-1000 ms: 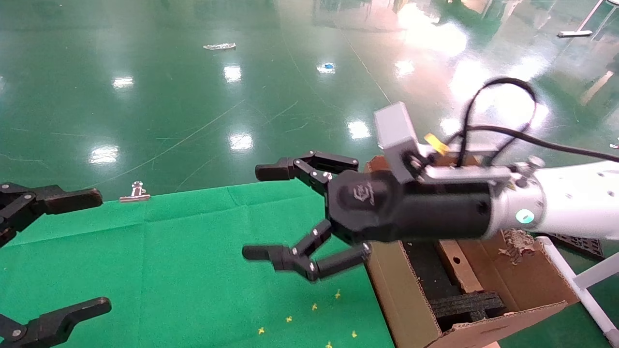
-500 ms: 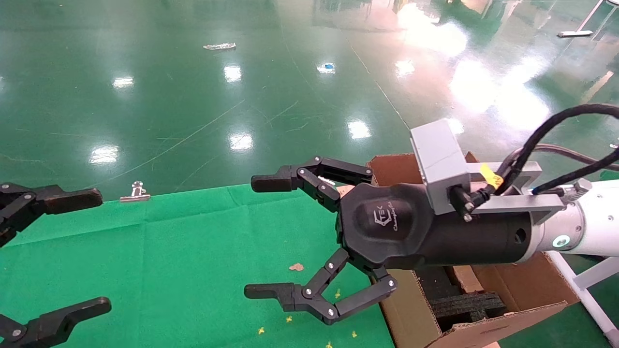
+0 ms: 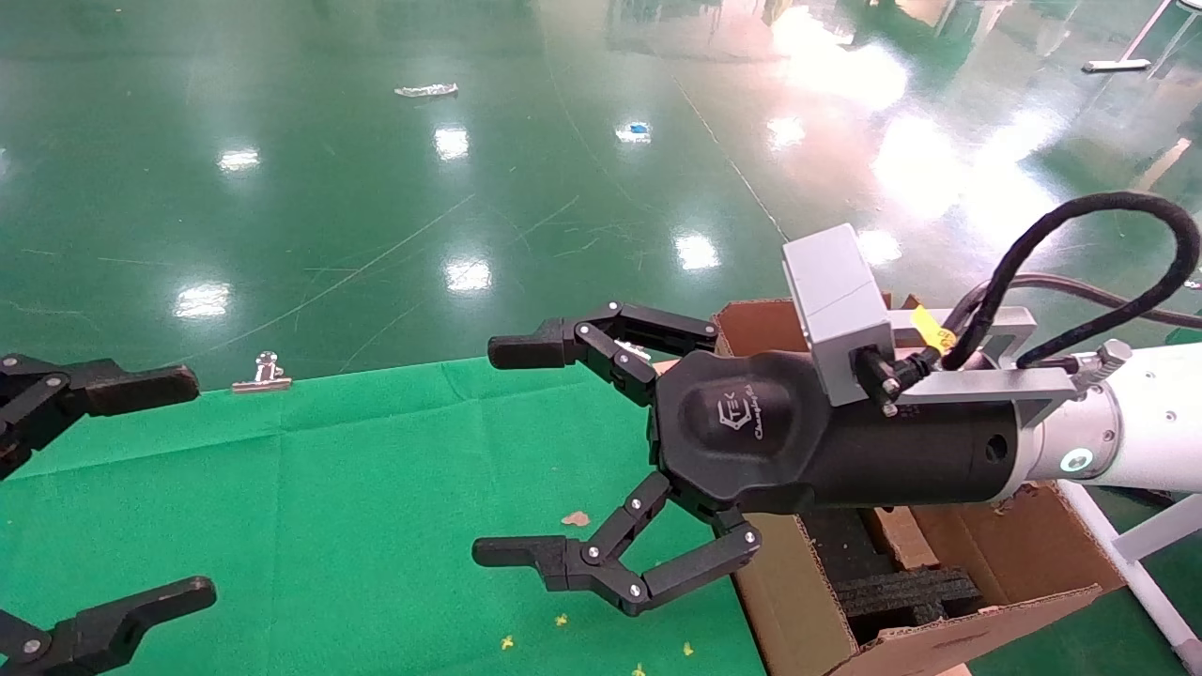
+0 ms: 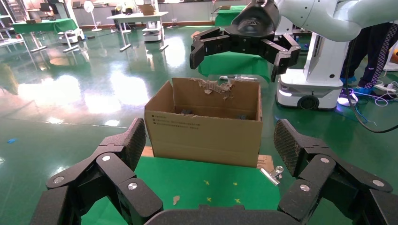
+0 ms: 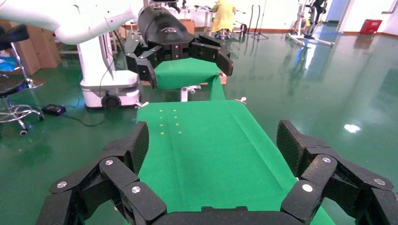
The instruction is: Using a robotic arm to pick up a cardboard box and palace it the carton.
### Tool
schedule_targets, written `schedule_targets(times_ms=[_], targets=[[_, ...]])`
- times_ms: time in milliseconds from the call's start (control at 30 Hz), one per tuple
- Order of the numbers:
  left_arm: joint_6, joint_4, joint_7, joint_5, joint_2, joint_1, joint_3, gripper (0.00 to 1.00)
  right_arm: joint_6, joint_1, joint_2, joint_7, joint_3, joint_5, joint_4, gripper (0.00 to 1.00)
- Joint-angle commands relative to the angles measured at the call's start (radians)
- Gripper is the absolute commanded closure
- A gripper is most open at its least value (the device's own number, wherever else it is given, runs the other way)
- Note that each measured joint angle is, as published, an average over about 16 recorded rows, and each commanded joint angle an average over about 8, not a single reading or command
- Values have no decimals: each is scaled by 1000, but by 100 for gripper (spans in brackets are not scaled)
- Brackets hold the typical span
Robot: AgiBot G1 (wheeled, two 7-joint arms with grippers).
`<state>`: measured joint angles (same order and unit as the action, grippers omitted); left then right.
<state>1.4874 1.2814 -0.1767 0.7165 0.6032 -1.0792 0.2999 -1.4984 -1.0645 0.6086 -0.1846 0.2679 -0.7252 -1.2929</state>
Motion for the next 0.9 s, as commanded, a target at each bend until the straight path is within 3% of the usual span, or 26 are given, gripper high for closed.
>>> schedule_targets(times_ms=[33,900], targets=[[0,0,0,0,0,0,0,0,1,-2,0,-1,2,-1,2,0],[0,0,0,0,0,0,0,0,3,-9,2,-3,10,-5,8,0]])
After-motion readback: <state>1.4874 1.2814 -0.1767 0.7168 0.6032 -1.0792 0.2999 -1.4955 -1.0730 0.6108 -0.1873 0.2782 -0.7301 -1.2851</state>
